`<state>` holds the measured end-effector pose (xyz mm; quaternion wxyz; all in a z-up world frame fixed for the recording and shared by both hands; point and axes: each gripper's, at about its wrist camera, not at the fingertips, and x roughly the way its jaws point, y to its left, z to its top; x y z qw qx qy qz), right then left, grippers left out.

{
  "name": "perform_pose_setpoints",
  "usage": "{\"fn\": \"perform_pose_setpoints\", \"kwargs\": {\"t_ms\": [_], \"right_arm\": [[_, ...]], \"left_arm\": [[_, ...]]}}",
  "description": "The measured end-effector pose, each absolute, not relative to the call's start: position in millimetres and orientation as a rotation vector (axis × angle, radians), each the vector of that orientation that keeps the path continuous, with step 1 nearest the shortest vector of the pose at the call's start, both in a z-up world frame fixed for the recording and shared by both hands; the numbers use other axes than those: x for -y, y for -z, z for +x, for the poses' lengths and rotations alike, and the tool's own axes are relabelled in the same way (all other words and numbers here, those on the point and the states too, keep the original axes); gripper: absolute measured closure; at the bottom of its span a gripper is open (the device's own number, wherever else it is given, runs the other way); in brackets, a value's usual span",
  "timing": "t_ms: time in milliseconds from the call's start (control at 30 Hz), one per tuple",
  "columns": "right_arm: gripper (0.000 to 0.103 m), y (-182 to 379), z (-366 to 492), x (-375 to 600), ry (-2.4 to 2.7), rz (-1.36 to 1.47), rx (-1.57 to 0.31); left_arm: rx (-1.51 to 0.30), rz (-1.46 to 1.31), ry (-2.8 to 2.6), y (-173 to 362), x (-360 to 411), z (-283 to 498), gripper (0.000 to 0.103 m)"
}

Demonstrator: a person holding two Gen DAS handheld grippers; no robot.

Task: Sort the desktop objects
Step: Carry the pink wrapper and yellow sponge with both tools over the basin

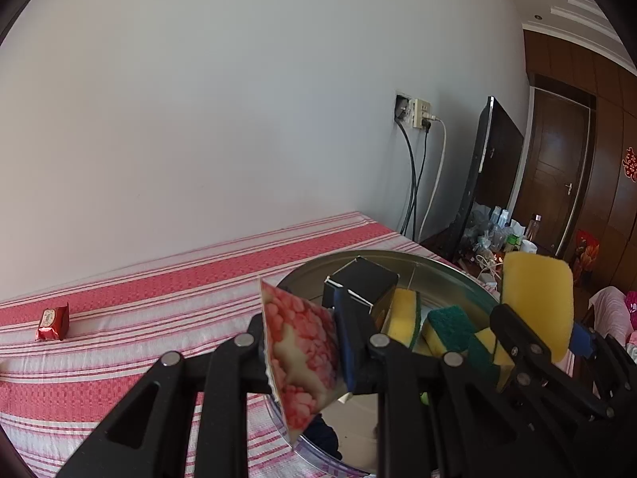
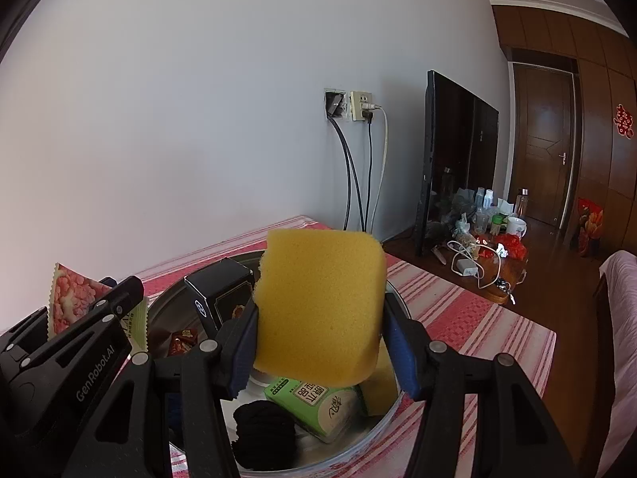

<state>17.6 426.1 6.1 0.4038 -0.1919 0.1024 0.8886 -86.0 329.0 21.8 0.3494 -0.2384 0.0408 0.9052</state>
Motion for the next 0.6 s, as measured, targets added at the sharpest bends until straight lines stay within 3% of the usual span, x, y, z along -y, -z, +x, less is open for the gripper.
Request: {"fn": "perform_pose_setpoints", "kwargs": {"t_ms": [600], "right_arm": [[0.043, 4.1, 18.5, -434.0, -2.210, -0.496, -0.256]], "left_arm": [[-0.136, -0.600, -2.352, -16.5, -334.0, -83.0, 0.082]]}}
